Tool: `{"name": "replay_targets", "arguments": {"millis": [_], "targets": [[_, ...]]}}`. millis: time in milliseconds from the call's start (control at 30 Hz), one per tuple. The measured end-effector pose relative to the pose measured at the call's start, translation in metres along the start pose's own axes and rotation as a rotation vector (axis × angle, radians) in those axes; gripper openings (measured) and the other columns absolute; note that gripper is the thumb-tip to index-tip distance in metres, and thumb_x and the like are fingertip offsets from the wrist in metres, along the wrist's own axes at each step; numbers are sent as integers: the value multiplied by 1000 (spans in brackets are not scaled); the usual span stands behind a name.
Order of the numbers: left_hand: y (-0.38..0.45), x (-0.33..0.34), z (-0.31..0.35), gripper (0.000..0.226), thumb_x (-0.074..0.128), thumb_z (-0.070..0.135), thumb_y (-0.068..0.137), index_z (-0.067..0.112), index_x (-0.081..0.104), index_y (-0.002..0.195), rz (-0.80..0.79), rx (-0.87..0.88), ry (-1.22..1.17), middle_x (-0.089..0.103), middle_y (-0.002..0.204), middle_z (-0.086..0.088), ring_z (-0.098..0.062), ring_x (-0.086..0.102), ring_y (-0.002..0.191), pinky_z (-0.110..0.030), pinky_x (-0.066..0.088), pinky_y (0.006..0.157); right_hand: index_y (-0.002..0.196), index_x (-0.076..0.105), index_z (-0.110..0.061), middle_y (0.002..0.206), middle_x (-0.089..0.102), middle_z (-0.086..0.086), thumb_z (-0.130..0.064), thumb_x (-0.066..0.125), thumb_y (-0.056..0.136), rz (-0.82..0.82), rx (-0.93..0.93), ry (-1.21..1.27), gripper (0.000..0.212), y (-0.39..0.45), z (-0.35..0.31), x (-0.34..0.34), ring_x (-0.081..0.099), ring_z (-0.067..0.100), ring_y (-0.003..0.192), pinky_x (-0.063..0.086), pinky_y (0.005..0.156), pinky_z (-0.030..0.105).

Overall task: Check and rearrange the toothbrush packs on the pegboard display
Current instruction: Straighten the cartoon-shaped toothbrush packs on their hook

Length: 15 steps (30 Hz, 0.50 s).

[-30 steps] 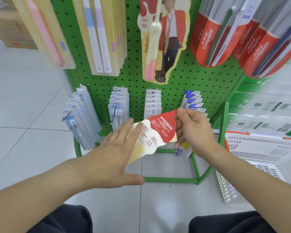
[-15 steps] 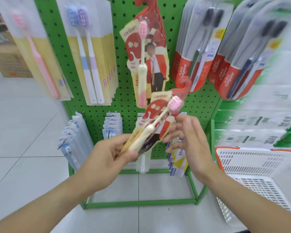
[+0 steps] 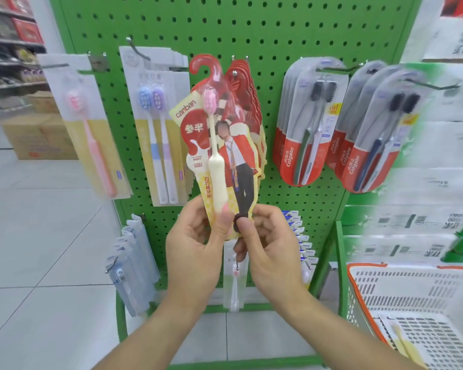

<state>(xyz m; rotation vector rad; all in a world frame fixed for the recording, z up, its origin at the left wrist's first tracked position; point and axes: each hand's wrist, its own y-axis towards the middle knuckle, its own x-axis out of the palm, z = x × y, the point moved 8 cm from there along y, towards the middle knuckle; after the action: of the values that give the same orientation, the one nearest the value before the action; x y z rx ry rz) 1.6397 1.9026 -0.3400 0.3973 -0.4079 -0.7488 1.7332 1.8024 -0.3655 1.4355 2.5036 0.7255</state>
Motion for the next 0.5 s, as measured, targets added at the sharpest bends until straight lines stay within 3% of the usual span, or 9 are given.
{"name": "replay_targets", "arguments": {"millis": [100,267,400,500], "targets": [[1,-1,3,38,68,23,91,25,62,128,6,29,26,76,99,-2,-19,73,93,-39,58,84,105,60,-16,77,64,5,-23,63,95,14,-23,-16,12,1,-4,0,60,20,56,52,51,37],[2,1,5,44,67,21,93,43,55,128,-29,63,78,74,90,7,-11,71,85,-21,55,79,104,57,-16,78,67,6,-27,61,93,43,-52,-29,16,-3,-4,-2,62,23,57,54,54,39],[0,2,2,47,68,21,92,46,53,129,-42,86,103,71,85,9,-9,69,80,-17,53,76,99,54,-12,73,67,1,-27,59,93,52,-58,-32,17,-6,-2,-4,63,23,57,54,56,36],[1,3,0,46,68,22,92,46,53,129,-29,95,121,70,84,7,-9,69,78,-17,53,73,100,54,-13,76,68,2,-29,60,93,53,-55,-36,18,-5,-1,-5,63,24,58,55,57,44]]}}
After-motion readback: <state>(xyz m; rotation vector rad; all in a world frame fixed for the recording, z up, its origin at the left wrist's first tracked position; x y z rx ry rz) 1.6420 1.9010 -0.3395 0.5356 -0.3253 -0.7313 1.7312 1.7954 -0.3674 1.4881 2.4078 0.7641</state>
